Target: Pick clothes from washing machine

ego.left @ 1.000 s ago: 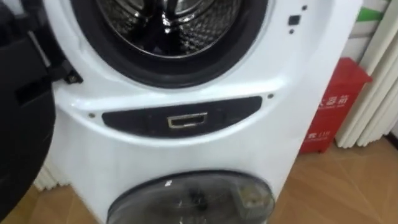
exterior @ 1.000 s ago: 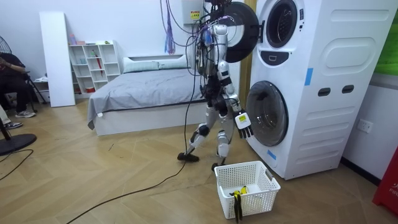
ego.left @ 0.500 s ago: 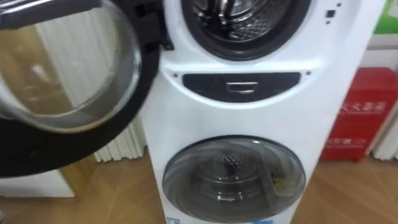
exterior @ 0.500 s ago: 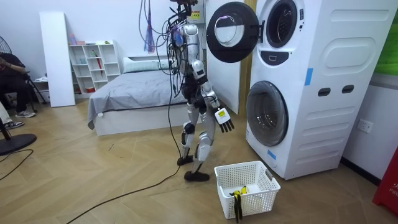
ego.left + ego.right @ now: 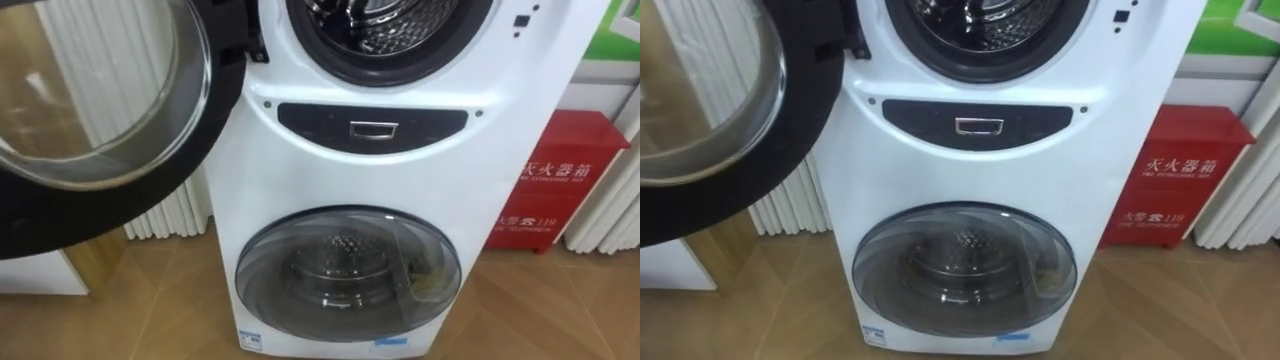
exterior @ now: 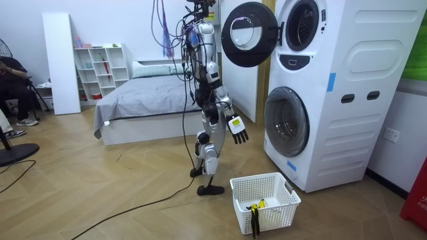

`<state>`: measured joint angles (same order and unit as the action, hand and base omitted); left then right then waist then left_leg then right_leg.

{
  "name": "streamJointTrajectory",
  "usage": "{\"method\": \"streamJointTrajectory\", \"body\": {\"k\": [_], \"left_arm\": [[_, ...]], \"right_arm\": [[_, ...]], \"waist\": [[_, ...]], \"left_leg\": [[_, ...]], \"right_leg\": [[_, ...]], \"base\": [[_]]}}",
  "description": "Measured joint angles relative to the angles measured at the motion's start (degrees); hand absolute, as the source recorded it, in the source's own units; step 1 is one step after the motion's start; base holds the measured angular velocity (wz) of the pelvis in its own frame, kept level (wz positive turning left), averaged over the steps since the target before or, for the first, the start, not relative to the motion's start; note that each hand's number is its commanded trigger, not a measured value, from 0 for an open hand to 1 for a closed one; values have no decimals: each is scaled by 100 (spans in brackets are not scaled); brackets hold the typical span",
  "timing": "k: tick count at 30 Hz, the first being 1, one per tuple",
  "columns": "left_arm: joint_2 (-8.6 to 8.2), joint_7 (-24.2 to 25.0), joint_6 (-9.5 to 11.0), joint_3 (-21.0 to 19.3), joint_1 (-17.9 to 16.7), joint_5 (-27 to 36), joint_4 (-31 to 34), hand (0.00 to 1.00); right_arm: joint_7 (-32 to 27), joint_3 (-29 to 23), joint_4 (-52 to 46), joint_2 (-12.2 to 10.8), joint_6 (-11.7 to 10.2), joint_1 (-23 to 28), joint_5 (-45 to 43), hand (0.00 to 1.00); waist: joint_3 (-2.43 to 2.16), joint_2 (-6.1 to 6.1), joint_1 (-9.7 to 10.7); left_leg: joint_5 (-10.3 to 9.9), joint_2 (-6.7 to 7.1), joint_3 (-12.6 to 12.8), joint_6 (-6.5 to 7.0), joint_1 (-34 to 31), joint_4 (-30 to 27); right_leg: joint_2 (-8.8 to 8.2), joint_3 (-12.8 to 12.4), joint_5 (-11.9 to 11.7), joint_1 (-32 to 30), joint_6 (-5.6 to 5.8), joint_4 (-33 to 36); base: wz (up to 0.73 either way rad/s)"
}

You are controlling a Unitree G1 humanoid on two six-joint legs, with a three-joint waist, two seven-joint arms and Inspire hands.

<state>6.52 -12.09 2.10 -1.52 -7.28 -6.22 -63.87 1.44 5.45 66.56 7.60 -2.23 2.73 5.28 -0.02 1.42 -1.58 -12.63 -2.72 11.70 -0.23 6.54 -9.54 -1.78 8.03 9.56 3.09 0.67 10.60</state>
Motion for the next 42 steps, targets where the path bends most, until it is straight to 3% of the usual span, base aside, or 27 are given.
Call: {"method": "streamJointTrajectory", "body": {"k": [4, 9, 12, 16, 18, 21, 23, 25, 30, 36, 38, 42], "left_arm": [[-66, 37, 62, -65, 0, 233, -28, 0], [-58, 50, 62, -69, -8, 565, -53, 0], [-63, 49, 54, -184, -7, 920, -54, 0], [-54, -160, 26, -1010, 95, 1324, 435, 0], [26, -356, 54, -1187, 216, 1437, 676, 0], [198, -736, 71, -1230, 401, 1941, 1601, 0], [382, -1006, 127, -1232, 594, 2054, 2185, 0], [465, -1206, 199, -1268, 777, 2052, 2634, 0], [596, -1521, 220, -1424, 815, 1947, 4430, 0], [594, -1807, -356, -1613, 813, 1436, 5189, 0], [595, -1994, -732, -1620, 814, 1428, 5613, 0], [632, -2314, -817, -1636, 814, 1141, 5832, 0]], "right_arm": [[34, 3, -11, 0, -92, -31, -89, 0], [62, 2, 17, 0, -93, -128, -107, 0], [59, -102, 58, 1, -79, -134, -110, 0], [5, -573, -33, 4, -89, -145, -258, 0], [-33, -688, -6, 9, -101, -168, -312, 0], [-128, -706, -18, 18, -101, -158, -367, 0], [-128, -706, -102, 18, -98, -146, -438, 0], [-137, -735, -158, 18, -101, -118, -473, 0], [-154, -824, -394, 7, -97, 89, -661, 0], [-99, -1051, -446, -47, -98, 195, -807, 0], [-43, -1135, -436, -74, -100, 211, -804, 0], [-42, -1243, -349, -77, -99, 210, -855, 0]], "waist": [[40, -86, -38], [60, -39, -49], [72, -19, -42], [53, -79, -49], [41, -139, -36], [52, -261, -19], [10, -350, -20], [0, -408, 22], [-24, -456, 40], [-1, -425, -6], [10, -395, -46], [24, -400, -66]], "left_leg": [[0, 5, -105, 0, 21, -1], [0, 17, -155, 0, 39, 4], [-6, 44, -374, -8, 59, 5], [-9, 42, -413, -12, 74, 20], [-9, 43, -441, -13, 124, 24], [-11, 43, -469, -15, 133, 12], [-10, 51, -475, -15, 115, 5], [-8, 59, -490, -12, 118, 4], [-7, 67, -560, -12, 111, -1], [-8, 64, -649, -12, 0, -8], [-8, 64, -713, -12, -8, -8], [-8, 69, -757, -12, -40, -10]], "right_leg": [[1, 24, -1, 71, -1, -21], [-2, 38, 0, 138, -1, -104], [-17, 140, 0, 189, 0, -168], [-11, 153, -1, 211, 0, -155], [-13, 153, -1, 279, 0, -144], [-10, 161, -2, 293, -2, -139], [-12, 148, -1, 279, -2, -83], [-15, 130, -1, 263, -2, -79], [-15, 148, -1, 263, -2, -89], [-11, 172, -2, 179, -3, -101], [-7, 136, -3, 196, -3, -103], [-12, 141, -3, 165, -4, -117]], "base": [[-1], [2], [15], [4], [7], [3], [-5], [-3], [-1], [6], [13], [11]]}}
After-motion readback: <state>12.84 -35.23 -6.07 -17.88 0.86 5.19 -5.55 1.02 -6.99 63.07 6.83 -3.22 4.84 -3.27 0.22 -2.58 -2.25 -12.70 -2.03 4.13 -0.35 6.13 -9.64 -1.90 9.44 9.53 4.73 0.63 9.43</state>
